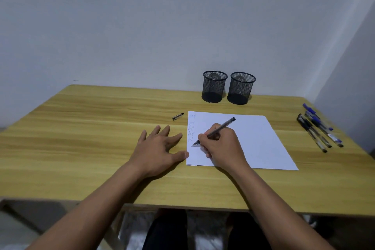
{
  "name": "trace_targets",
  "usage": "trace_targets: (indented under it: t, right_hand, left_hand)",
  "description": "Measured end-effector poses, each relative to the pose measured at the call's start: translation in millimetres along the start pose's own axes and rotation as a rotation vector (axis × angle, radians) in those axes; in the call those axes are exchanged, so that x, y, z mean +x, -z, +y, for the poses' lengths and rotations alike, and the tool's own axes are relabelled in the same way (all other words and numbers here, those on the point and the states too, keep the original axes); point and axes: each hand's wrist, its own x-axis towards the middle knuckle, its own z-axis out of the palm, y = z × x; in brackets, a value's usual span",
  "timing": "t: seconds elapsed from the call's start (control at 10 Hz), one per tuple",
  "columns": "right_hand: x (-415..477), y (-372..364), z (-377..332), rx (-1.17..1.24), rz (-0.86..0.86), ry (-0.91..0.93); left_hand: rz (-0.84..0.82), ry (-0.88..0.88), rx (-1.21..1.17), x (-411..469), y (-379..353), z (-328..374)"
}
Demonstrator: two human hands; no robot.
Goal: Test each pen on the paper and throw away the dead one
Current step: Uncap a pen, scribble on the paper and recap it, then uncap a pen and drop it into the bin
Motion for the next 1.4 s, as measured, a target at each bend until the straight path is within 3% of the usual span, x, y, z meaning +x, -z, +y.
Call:
trace_targets:
  t: [0.3,0.5,0.7,0.9,1.0,1.1,1.4]
  right_hand:
    - [0.4,3.0,-1.5,0.044,0.030,-0.043]
    - [4.8,6.3,-13.3,0.297,-0.038,-0.130]
    - [14.0,17.9,-18.6,0.390,-0.021,-0.073]
    - [24.5,29.2,-16.5,0.440,0.011,-0.074]
    - [29.0,37.2,-15.0,0.495,0.036,-0.072]
    - [31.2,42.3,-14.6,0.547,0.060,-0.058]
    - [29.6,63.9,-30.5,0.563,0.045,0.026]
  left_hand:
    - [0.006,0.008,-0.021,-0.3,0.8,1.7]
    - [0.006,0.021,-0.040,-0.4,4.7,3.8]
    - [0.370,0.189,-0.344,37.7,23.9,11.5]
    - [0.350,0.179,-0.033,81.2,14.9,12.3]
    - [0.386,0.107,-0.221,80.1,15.9,15.4]
    - [0.364,0.021,-0.560,71.0,24.7,28.4]
    - [0.274,-0.155,-0.784,58.6,45.4,61.0]
